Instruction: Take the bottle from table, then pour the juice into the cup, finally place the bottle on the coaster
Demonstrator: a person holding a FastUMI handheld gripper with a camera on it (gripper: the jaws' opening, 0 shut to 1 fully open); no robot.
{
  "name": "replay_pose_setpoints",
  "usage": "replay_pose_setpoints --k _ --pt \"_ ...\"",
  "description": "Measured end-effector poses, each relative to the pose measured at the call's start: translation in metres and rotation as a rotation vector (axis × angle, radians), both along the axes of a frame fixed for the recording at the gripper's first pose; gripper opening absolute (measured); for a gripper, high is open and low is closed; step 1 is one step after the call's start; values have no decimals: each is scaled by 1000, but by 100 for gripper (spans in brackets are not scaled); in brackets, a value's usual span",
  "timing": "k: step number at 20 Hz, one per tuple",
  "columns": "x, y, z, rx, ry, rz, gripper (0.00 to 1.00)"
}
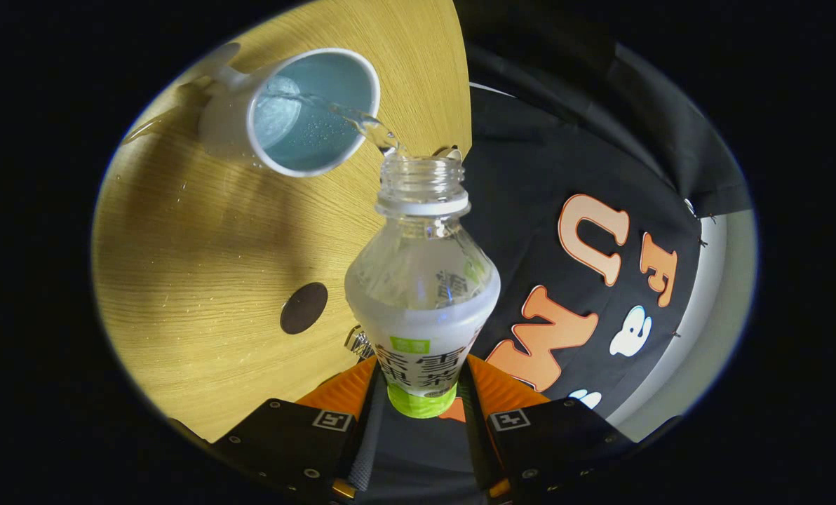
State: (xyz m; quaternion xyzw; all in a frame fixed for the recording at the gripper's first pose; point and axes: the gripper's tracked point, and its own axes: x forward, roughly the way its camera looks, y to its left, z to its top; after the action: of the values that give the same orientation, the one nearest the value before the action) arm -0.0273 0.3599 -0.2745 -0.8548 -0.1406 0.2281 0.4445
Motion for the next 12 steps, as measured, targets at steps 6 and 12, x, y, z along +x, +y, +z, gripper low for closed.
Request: replay_pose_setpoints --k 6,12 --pt "2 4 4 -28 -24 24 56" --pt "0 11 10 -55 -37 48 56"
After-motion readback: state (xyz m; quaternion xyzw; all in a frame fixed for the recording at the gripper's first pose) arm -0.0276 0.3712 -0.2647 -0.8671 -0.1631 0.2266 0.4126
